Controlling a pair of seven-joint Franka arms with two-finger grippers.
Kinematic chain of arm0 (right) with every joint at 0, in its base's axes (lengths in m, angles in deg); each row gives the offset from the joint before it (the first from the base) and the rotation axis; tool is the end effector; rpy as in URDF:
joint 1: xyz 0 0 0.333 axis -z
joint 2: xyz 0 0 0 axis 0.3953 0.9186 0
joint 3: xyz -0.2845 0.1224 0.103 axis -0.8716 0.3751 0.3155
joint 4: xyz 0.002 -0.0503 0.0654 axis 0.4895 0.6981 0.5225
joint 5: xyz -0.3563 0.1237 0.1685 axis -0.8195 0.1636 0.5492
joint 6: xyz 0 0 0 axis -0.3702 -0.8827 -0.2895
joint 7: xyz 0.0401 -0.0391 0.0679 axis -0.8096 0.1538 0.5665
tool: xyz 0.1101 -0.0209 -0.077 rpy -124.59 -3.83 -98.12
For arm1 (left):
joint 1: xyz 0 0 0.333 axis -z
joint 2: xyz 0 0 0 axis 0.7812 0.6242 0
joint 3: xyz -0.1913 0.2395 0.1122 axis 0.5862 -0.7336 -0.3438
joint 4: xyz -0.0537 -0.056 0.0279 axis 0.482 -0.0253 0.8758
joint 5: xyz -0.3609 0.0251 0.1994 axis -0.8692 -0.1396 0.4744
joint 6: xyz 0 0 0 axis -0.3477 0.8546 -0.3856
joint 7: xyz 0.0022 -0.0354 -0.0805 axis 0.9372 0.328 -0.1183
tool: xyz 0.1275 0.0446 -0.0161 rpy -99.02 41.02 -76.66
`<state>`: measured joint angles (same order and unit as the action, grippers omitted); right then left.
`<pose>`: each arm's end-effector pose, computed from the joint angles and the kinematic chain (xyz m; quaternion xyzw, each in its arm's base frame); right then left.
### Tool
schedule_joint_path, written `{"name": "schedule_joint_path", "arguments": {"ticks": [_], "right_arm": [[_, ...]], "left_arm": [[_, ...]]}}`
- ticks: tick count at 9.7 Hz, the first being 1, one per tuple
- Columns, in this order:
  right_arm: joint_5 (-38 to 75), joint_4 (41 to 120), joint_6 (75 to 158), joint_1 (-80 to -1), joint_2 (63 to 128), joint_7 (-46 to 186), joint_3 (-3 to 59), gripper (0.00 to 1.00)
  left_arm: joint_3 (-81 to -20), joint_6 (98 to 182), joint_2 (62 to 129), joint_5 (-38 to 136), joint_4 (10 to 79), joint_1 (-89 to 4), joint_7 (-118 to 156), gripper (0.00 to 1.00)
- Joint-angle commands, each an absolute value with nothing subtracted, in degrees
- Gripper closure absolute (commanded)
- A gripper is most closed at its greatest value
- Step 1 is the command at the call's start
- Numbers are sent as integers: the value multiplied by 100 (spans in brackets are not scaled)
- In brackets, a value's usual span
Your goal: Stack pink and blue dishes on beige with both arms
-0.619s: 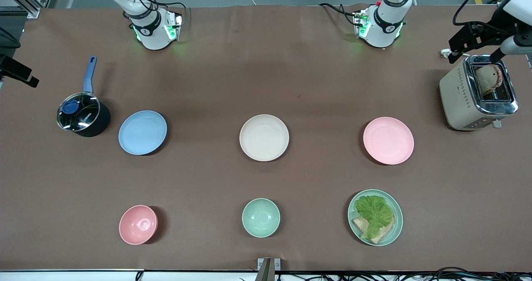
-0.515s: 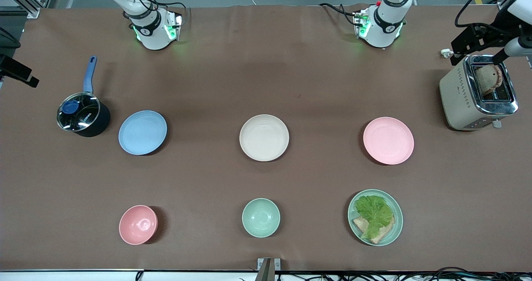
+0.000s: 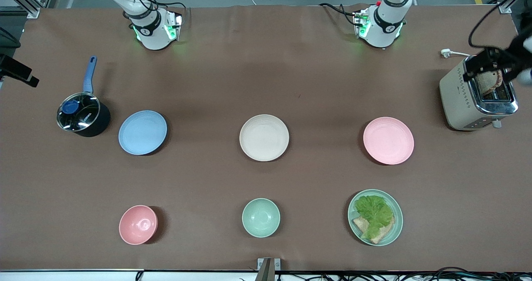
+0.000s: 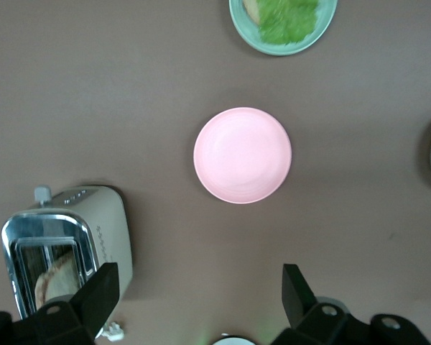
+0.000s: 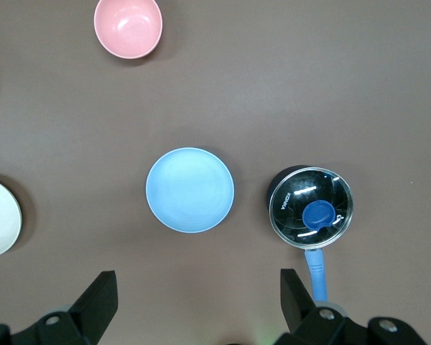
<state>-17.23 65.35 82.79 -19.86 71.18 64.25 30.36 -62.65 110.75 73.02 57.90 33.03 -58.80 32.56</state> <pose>0.5530 -0.0597 0.6505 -0.9980 0.0597 0.0150 0.0114 0.5843 0.0134 0.5851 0.9981 -0.0485 -0.0362 0.0081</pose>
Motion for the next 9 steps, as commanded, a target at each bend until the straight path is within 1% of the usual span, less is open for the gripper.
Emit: {"name": "schedule_joint_path", "arguments": {"ticks": [1,2,3,4,5,7,8,9], "right_arm": [[-1694,6608,8231,-1758,7291,7370,3051,0],[-1606,6965,8483,-1713,7440,7444,2929,0],[-1606,7421,8938,-1748,7538,7584,2867,0],[-1606,7982,9543,-1757,7608,7803,2866,0],[-1606,8449,10167,-1739,7696,7936,2858,0],[-1606,9197,11424,-1713,8125,8304,2849,0],[-1606,9566,12039,-1722,8345,8550,2857,0],[-1606,10014,12750,-1722,8452,8805,2857,0]], "left_arm": [[-6252,12168,7675,5636,4252,-6129,3692,0],[-6252,12758,7753,5409,4754,-6278,4077,0],[-6252,13181,7971,4824,5125,-6506,4376,0],[-6244,13455,8374,4496,5268,-6639,4884,0],[-6244,13832,8821,4301,5269,-6858,5542,0],[-6217,14439,9561,3810,5286,-7044,6607,0],[-6209,14625,9764,3764,5295,-7088,6768,0],[-6208,14662,9975,3763,5287,-7097,6961,3]]}}
